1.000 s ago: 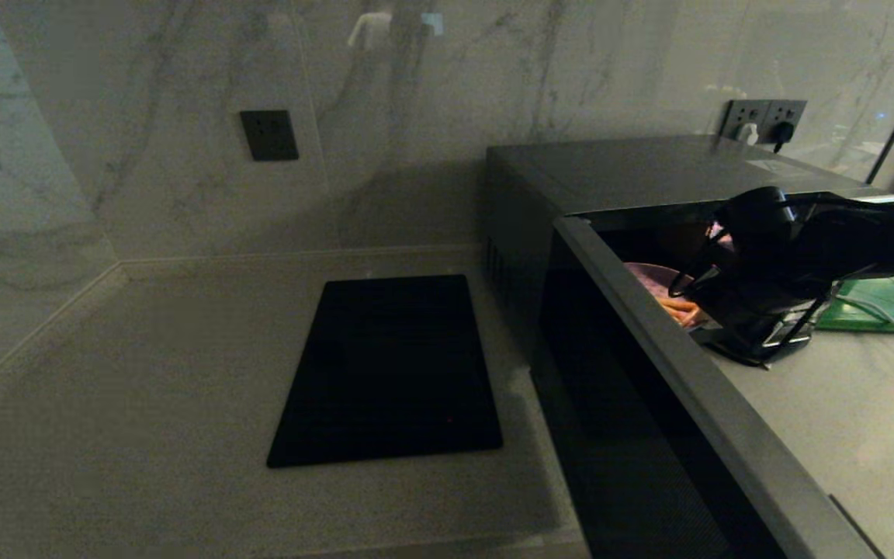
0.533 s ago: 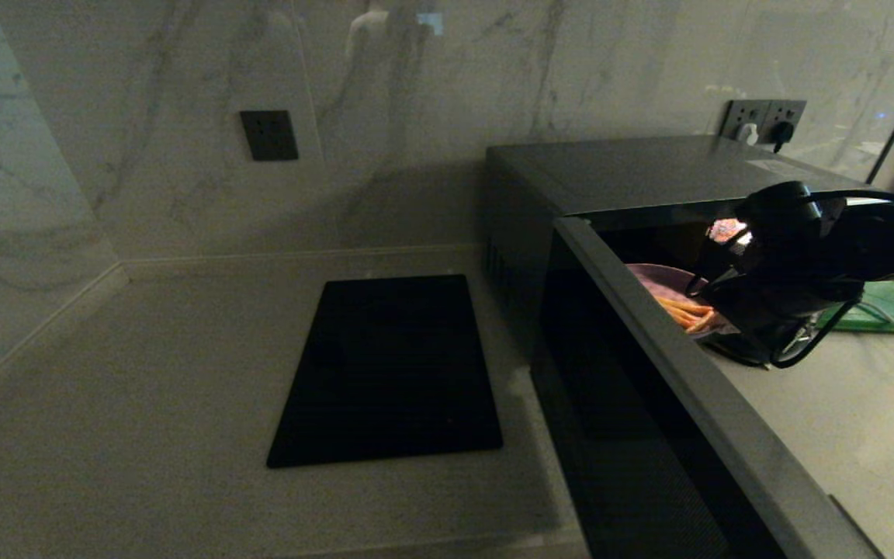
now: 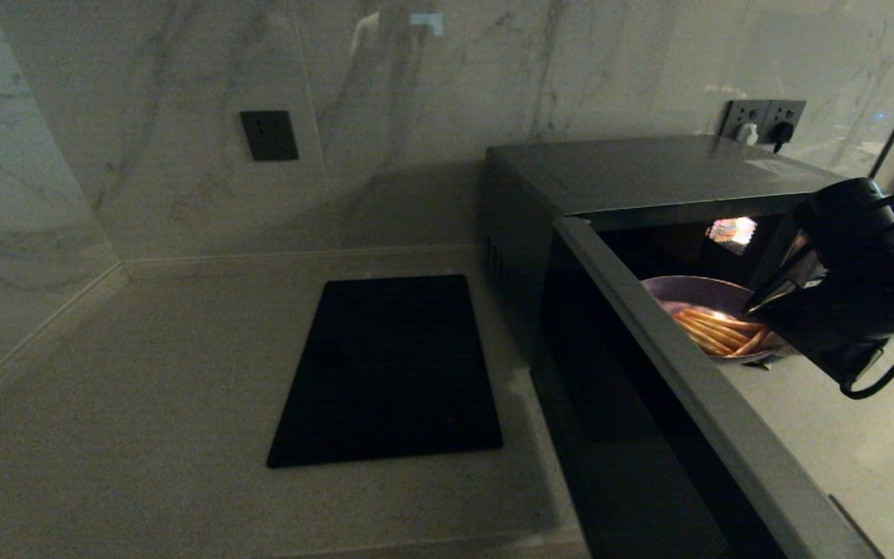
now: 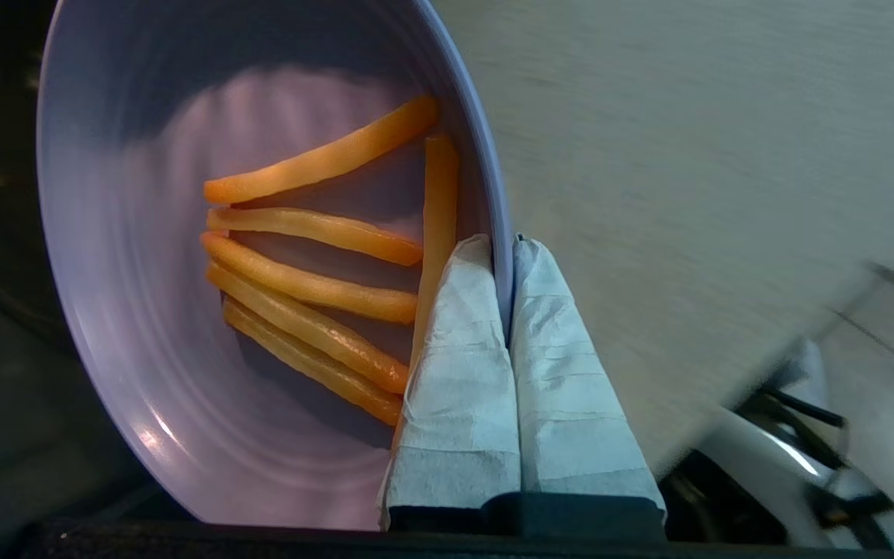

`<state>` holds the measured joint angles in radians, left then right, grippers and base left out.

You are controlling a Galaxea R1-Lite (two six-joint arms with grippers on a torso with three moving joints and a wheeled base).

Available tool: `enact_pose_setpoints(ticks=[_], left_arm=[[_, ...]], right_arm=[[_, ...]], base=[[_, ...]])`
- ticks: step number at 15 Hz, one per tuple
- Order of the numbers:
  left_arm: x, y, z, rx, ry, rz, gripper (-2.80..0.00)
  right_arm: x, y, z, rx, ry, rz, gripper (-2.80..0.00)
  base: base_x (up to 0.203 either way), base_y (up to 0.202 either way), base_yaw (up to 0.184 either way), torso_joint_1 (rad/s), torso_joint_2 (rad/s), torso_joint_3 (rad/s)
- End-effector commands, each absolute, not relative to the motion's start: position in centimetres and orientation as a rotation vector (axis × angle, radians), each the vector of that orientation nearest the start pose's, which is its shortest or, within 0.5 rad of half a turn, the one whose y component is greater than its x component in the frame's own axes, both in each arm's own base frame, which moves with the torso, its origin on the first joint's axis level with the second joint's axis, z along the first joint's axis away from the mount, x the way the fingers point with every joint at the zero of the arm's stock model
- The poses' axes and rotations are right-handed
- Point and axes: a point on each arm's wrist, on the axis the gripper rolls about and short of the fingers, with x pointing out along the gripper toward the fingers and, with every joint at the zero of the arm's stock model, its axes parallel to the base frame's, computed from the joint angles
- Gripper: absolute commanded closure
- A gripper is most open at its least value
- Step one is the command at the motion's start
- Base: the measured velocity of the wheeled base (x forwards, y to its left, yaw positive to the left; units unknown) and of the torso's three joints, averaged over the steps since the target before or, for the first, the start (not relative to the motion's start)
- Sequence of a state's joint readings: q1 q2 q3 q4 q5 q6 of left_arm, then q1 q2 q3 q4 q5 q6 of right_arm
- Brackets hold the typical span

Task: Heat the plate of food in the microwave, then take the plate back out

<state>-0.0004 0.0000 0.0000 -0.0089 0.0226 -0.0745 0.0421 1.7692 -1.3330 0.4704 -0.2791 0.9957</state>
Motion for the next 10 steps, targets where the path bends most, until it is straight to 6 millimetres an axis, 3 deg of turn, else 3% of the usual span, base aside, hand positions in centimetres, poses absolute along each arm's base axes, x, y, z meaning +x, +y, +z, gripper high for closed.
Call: enact_pose_setpoints(ticks=[1,5,10], left_arm=[[-2.3,0.1,7.6,-0.075,-0.009,0.023,0.0],[-2.3,0.1,7.6,-0.075,-0.009,0.023,0.0],[-2.3,0.1,7.6,-0.075,-0.009,0.023,0.0]], right_arm=[[28.1,0.6,21.9,0.783,0.676,-0.641,0.0],[23.8,-0.1,22.7,0.78,0.626,-0.677,0.0],[20.3,-5.3,22.9,0.866,0.528,-0.903,0.0]], base=[[0.0,0.0,0.0,0.0,0.0,0.0],[0.0,0.0,0.0,0.0,0.0,0.0],[0.0,0.0,0.0,0.0,0.0,0.0]])
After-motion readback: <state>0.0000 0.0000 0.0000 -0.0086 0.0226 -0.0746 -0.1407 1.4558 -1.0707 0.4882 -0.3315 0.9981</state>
